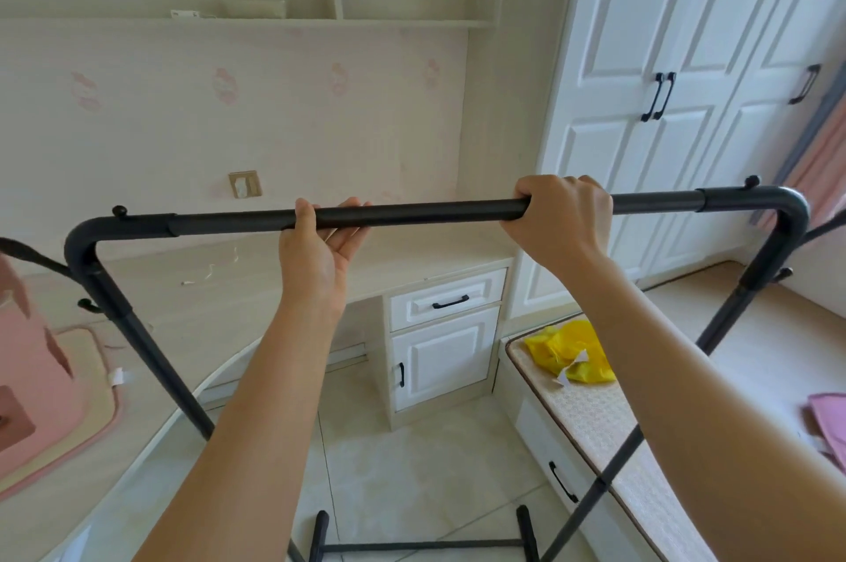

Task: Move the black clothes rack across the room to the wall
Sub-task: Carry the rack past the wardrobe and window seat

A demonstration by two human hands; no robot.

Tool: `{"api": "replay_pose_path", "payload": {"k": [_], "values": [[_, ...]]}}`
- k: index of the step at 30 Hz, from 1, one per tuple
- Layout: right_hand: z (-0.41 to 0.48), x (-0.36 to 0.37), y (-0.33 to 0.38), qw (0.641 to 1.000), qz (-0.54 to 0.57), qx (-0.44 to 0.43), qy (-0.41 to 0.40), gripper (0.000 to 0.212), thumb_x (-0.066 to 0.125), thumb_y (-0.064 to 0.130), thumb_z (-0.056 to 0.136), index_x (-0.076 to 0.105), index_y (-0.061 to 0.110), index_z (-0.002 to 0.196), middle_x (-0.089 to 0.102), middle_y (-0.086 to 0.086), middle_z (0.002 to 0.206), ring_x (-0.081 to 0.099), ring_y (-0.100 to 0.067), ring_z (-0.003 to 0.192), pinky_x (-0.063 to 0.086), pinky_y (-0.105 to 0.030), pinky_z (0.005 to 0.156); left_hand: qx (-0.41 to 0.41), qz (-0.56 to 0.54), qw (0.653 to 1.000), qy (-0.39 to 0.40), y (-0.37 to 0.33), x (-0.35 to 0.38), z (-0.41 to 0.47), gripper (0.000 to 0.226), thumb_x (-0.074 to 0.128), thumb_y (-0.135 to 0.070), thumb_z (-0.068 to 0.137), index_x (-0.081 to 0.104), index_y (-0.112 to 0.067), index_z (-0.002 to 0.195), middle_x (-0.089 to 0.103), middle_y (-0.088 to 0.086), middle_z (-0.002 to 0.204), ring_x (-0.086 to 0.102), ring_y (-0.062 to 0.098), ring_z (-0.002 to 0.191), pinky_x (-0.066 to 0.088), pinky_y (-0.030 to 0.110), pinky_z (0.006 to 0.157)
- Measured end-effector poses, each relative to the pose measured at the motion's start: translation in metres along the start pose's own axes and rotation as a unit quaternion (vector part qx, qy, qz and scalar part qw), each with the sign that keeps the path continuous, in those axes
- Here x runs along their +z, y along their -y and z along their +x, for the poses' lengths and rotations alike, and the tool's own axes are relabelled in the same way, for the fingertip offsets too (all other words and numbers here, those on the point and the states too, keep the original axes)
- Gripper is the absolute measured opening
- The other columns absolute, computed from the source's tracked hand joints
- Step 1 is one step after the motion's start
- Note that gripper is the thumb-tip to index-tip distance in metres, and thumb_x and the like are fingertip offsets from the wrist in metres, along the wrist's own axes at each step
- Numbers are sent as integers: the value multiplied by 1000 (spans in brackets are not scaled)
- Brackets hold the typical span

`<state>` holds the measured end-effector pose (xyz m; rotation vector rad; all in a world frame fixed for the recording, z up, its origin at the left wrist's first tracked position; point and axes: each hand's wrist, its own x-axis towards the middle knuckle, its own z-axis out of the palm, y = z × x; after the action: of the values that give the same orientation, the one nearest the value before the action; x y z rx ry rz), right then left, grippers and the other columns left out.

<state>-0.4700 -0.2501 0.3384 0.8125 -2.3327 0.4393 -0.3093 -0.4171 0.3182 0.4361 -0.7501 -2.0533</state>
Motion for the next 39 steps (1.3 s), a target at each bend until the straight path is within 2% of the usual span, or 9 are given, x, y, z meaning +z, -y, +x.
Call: {"api": "replay_pose_path", "payload": {"k": [5, 10, 13, 18, 23, 31, 33, 35, 39], "values": [[-5, -7, -17, 999, -29, 26, -2, 21, 63, 23, 77, 56, 19, 57, 54, 1, 46, 47, -22, 47, 28, -27, 59, -32, -12, 999, 27, 15, 14, 6, 22, 37, -26, 105, 44, -9, 93, 74, 12, 65, 75, 25, 70, 61, 42, 75], [-9, -19, -34, 996, -78, 54, 0, 22, 62, 24, 80, 59, 19, 59, 52, 2, 46, 43, -20, 46, 27, -26, 58, -76, -4, 995, 66, 32, 33, 15, 25, 36, -26, 105, 44, -9, 89, 73, 13, 66, 74, 28, 73, 60, 43, 78], [-11, -25, -43, 993, -95, 76, 7, 22, 62, 26, 81, 61, 18, 60, 48, 4, 46, 42, -19, 47, 27, -26, 58, -102, -2, 991, 84, 41, 42, 19, 23, 36, -26, 105, 44, -8, 93, 72, 17, 75, 74, 26, 71, 60, 44, 79], [-18, -34, -55, 985, -133, 109, 20, 24, 61, 29, 82, 59, 19, 60, 44, 7, 45, 47, -19, 48, 31, -25, 60, -140, 5, 983, 114, 56, 51, 26, 21, 37, -26, 104, 45, -7, 101, 74, 16, 72, 75, 29, 79, 61, 43, 77], [-29, -45, -65, 976, -173, 133, 15, 23, 61, 30, 83, 63, 19, 62, 48, 6, 48, 51, -19, 50, 30, -24, 58, -178, 14, 974, 142, 69, 64, 24, 21, 38, -27, 104, 45, -7, 103, 69, 21, 89, 69, 38, 103, 58, 48, 86], [-55, -73, -88, 962, -207, 176, 1, 20, 62, 31, 82, 66, 19, 66, 51, 6, 53, 47, -18, 53, 28, -24, 60, -226, 6, 954, 194, 96, 86, 9, 20, 39, -26, 104, 38, -8, 113, 69, 20, 90, 70, 36, 100, 59, 47, 82], [-62, -79, -93, 958, -216, 189, -4, 23, 63, 31, 80, 59, 20, 60, 49, 6, 50, 46, -19, 52, 28, -24, 58, -236, 5, 950, 206, 102, 92, 5, 22, 40, -26, 104, 38, -8, 116, 69, 20, 91, 72, 34, 95, 59, 46, 81], [-84, -96, -108, 939, -250, 236, -21, 29, 65, 31, 78, 51, 22, 55, 44, 7, 47, 47, -20, 50, 29, -24, 57, -284, 12, 930, 232, 119, 107, -13, 22, 40, -26, 103, 38, -8, 116, 69, 20, 90, 74, 31, 88, 61, 44, 79], [-91, -103, -112, 934, -269, 235, -16, 40, 65, 27, 75, 36, 24, 47, 30, 9, 41, 42, -21, 48, 27, -24, 57, -283, 9, 928, 241, 126, 113, -20, 26, 40, -28, 103, 38, -8, 121, 70, 19, 91, 73, 32, 92, 60, 44, 80]]}}
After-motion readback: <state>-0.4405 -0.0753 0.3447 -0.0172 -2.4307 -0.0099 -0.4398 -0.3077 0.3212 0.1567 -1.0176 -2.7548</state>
